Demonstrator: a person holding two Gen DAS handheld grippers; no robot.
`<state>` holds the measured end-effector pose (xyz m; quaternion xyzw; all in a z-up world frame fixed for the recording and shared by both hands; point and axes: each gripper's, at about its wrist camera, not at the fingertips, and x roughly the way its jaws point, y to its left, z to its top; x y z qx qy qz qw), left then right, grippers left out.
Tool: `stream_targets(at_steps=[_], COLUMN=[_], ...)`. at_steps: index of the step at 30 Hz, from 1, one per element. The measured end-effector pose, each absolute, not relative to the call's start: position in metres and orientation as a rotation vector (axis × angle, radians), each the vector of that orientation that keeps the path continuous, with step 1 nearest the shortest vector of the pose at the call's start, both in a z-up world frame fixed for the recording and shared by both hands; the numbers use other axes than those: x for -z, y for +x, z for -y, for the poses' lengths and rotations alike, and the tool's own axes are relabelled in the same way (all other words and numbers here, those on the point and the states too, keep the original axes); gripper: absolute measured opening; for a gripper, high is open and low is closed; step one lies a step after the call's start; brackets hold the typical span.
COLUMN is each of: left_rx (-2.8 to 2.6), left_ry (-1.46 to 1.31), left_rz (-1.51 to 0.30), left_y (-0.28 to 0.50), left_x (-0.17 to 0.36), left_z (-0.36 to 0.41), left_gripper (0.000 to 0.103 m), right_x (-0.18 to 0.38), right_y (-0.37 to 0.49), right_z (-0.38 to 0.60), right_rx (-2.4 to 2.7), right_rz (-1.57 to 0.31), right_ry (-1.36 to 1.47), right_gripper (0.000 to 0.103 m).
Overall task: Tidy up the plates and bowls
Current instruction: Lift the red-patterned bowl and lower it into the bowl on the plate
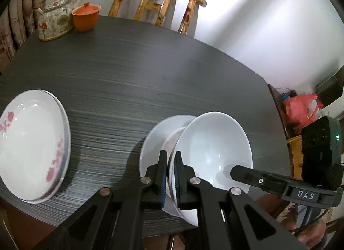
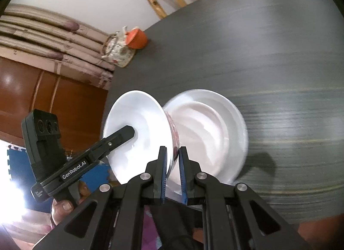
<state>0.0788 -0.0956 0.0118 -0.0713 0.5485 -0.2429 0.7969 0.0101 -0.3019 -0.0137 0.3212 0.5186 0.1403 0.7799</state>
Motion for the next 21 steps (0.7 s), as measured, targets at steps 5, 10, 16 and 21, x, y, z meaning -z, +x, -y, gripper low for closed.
stream_targets(at_steps=[5, 10, 16, 21], left_rx=[0.513, 0.5, 0.493, 0.49], left_ry=[-0.14, -0.095, -0.075, -0.053], left_rz=[-1.199, -1.22, -1.212, -1.217], left_y=[0.077, 0.075, 0.073, 0.071], left_x=[-0.001, 0.011, 0.015, 0.016], left_z=[0.103, 0.11, 0.115, 0.118], left_gripper=[0.006, 0.006, 0.007, 0.009], right_x=[0.024, 0.034, 0.041, 0.038], right_y=[0.005, 0.007, 0.011, 0.011], right_z=[0.314, 0.318, 0.317, 0.318], right_rx=[-0.282, -0.275, -0.274, -0.263], right_rz=[-1.127, -1.139, -1.146, -1.142], right_ry=[0.689, 0.704, 0.711, 0.703], right_gripper=[0.012, 0.012, 0.012, 0.012])
